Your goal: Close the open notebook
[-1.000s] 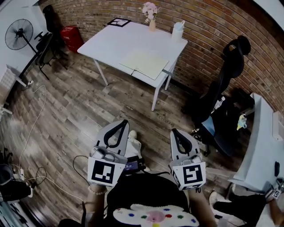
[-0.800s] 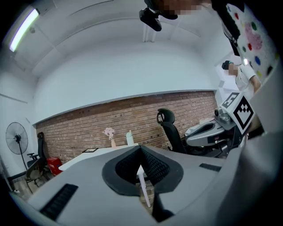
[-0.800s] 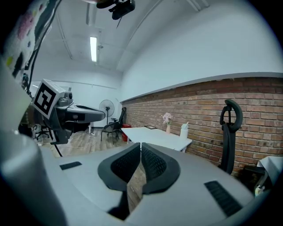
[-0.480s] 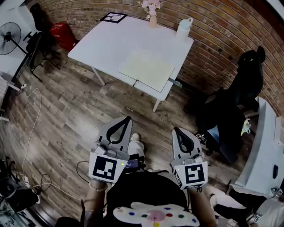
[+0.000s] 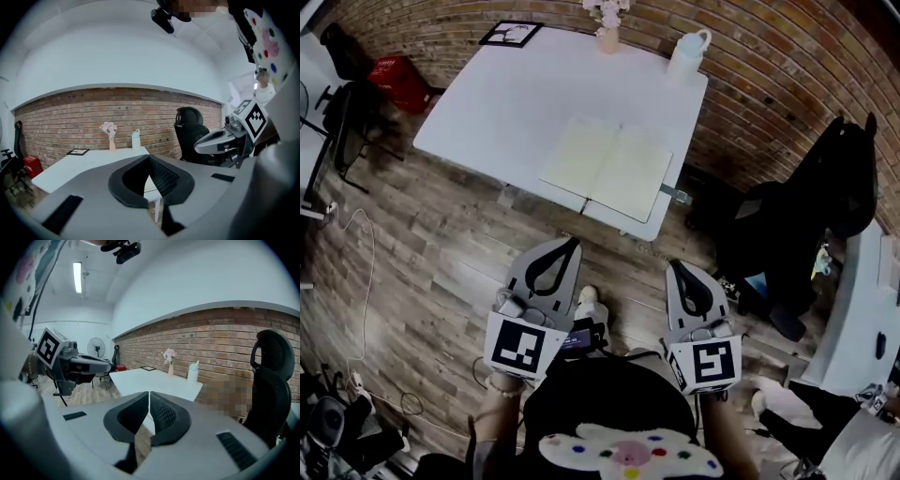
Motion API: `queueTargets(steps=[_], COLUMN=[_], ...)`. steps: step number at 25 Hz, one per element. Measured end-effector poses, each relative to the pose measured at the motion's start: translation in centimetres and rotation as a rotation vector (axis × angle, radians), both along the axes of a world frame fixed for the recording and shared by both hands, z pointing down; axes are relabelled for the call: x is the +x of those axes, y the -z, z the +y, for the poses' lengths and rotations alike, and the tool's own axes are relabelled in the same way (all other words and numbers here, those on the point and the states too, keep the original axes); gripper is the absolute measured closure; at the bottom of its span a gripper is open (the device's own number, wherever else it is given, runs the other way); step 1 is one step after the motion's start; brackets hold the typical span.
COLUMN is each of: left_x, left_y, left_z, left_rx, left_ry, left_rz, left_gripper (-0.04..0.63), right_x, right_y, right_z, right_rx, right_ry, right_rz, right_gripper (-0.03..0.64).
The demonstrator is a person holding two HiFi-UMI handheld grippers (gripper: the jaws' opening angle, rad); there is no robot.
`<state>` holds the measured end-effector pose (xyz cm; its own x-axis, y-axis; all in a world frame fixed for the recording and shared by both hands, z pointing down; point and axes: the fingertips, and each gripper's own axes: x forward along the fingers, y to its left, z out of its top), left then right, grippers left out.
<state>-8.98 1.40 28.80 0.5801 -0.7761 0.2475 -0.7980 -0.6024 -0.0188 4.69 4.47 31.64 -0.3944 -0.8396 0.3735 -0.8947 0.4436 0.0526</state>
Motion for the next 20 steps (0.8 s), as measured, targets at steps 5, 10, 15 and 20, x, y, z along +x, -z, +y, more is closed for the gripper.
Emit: queueTargets(steps=[5,10,15,20], left_x=[-0.2,0.1,1.2,1.9], left_y=[-0.7,-1.8,-3.1,-3.2], left_z=[-3.0,-4.5,-4.6,-6.2], left_rx=[-0.029,-0.074,-0.166,-0.193], left_ry=[-0.059,-0.105,-0.147,-0.084], left_rz=[0.046,0.084,0.151,0.181], left_gripper=[0.581,0.581,0.581,0.581], right_x=[-0.4,-0.5,0.0,0.4], right_y=[-0.7,-1.5,-2.3,-2.3], right_z=[-2.3,-3.3,-3.6,-5.2], right_rx=[-0.036,-0.066,-0.088,-0.078], right_ry=[-0.052,-0.085,-0.091,-0.072], right_rz=[0.012,0.014,0.021,-0.028], right_gripper=[0.582,0.581,0.581,0.581])
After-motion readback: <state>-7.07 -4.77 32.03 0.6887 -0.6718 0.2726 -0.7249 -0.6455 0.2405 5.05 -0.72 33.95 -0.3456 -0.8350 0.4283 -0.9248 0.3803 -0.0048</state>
